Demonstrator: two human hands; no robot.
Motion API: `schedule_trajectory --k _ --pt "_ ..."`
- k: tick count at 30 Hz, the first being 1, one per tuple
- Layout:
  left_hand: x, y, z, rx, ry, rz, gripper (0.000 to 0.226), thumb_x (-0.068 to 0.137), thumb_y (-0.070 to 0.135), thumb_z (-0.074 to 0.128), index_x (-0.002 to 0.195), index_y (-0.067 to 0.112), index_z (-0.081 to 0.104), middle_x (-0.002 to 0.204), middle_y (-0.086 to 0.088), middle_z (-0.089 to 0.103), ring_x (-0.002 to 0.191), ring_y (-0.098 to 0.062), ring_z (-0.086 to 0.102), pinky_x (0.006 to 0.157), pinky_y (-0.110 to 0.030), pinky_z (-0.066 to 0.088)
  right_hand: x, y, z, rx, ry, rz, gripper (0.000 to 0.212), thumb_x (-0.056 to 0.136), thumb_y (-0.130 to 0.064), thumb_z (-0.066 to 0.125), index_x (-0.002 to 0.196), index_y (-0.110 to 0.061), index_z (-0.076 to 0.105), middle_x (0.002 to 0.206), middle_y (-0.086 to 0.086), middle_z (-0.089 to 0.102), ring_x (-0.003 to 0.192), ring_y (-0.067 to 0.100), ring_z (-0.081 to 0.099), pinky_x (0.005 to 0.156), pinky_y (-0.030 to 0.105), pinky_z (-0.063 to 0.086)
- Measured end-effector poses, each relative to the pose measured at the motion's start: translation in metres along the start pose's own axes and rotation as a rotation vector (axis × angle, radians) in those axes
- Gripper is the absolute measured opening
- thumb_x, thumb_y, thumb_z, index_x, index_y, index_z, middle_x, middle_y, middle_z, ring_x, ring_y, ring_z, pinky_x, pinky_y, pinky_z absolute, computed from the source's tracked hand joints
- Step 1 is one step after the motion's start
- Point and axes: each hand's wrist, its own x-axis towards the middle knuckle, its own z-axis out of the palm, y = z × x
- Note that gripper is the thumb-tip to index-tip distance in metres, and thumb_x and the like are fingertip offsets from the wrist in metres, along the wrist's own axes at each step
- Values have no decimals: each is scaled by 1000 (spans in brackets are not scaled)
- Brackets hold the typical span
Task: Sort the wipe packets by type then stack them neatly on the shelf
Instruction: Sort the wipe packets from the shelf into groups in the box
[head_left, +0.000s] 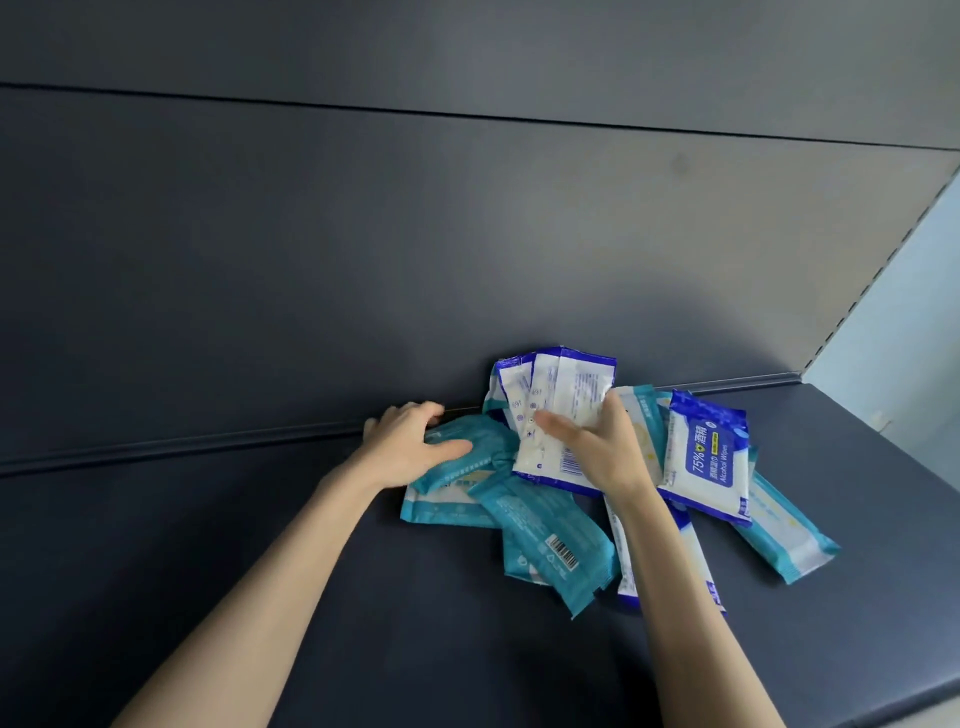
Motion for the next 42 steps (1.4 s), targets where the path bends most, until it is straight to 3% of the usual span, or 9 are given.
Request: schedule_trajectory --k 5,11,14,18,22,26,29,36,42 --pt "-4 -5 -21 -216 -216 -8 51 63 58 78 93 21 62 88 6 65 81 -13 62 71 -28 47 1 9 2 9 -18 2 63 69 -32 84 115 -11 48 101 2 70 83 16 72 74 44 59" --pt "-24 2 -28 -304 -300 -13 46 73 25 82 104 13 50 99 -2 66 78 -11 64 63 -25 52 -4 5 9 -13 10 -15 55 74 -21 82 110 -8 41 99 0 65 76 9 68 61 25 57" --pt "-29 2 -28 -417 -378 -55 42 70 17 83 104 8 60 95 -4 72 82 -17 71 71 -33 58 -9 1 13 -50 27 -45 54 74 -22 82 108 -9 42 96 -4 62 74 2 62 52 14 48" --pt "-40 1 -30 -519 -360 -95 34 71 11 82 100 2 67 93 -8 74 84 -22 71 74 -35 58 -16 -9 10 -118 43 -122 47 70 -31 83 102 -16 52 87 -13 67 73 2 65 63 23 53" --pt "-66 -12 -40 -699 -142 -139 26 77 3 75 101 7 67 96 -7 73 83 -19 71 68 -29 57 -30 -24 4 32 -26 -146 36 76 -27 79 104 -21 57 94 -8 71 77 7 70 65 30 58" --pt "-106 -21 -58 -891 167 -137 34 74 0 76 104 13 65 97 -2 73 86 -16 70 69 -33 55 -61 -45 5 256 -138 -110 20 87 -21 67 99 -29 52 88 -14 69 74 1 69 54 15 51" --pt "-144 -15 -64 -1050 257 -80 42 67 -2 77 105 12 65 96 -2 74 87 -17 71 70 -32 55 -97 -53 11 322 -204 -97 25 87 -19 66 109 -21 55 101 -3 71 86 10 70 63 23 56" --pt "-240 -4 -32 -1228 73 39 40 68 9 70 108 8 65 102 -6 73 94 -21 69 73 -31 58 -213 -37 21 492 -196 -47 41 80 -18 69 119 -16 55 109 3 71 100 24 68 86 46 55" --pt "-310 -11 23 -1219 -73 47 48 66 13 73 112 8 62 104 -6 72 97 -23 69 77 -39 55 -333 6 18 473 -7 21 47 77 -26 73 118 -15 54 109 6 70 96 26 69 77 41 58"
